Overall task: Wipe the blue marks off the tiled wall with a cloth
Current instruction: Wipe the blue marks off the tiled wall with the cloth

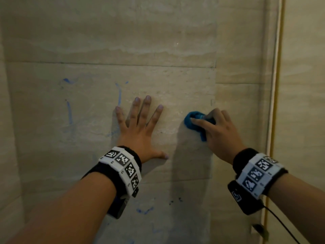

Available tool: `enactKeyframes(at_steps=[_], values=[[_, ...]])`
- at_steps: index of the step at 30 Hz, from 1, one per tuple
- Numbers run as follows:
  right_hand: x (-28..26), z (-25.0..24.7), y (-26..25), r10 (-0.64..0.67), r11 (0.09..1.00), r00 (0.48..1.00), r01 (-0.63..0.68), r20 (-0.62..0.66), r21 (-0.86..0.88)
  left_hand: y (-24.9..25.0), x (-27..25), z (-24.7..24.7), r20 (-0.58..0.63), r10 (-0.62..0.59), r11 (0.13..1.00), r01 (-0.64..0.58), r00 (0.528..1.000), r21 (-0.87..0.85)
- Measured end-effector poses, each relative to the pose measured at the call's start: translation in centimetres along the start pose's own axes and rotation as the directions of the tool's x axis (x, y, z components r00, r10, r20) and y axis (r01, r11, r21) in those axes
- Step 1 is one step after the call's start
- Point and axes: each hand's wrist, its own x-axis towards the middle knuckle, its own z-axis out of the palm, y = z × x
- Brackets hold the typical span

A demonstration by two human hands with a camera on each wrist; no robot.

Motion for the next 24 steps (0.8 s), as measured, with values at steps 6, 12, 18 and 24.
enactKeyframes(at_steps=[6,12,18,24], values=[[3.5,-1.3,1.8,0.091,0.991,0.986,-0.103,-0.137,-0.088,0.0,-0.1,-0.1,0.001,-0.004,1.000,0.004,1.000,-0.013],[5.9,-1.2,2.7,0.186,0.979,0.956,-0.199,-0.228,-0.035,0.1,-0.1,-0.3,0.017,-0.009,1.000,0.009,1.000,-0.009],[0.8,0.7,0.7,0.115,0.990,0.983,-0.126,-0.146,-0.068,0.1,-0.1,-0.4,0.018,-0.006,1.000,0.006,1.000,-0.003],[-2.3,1.0,-0.6,0.030,0.996,0.997,-0.036,-0.073,-0.086,0.2,-0.1,-0.4,0.030,-0.013,1.000,0.013,0.999,-0.001]])
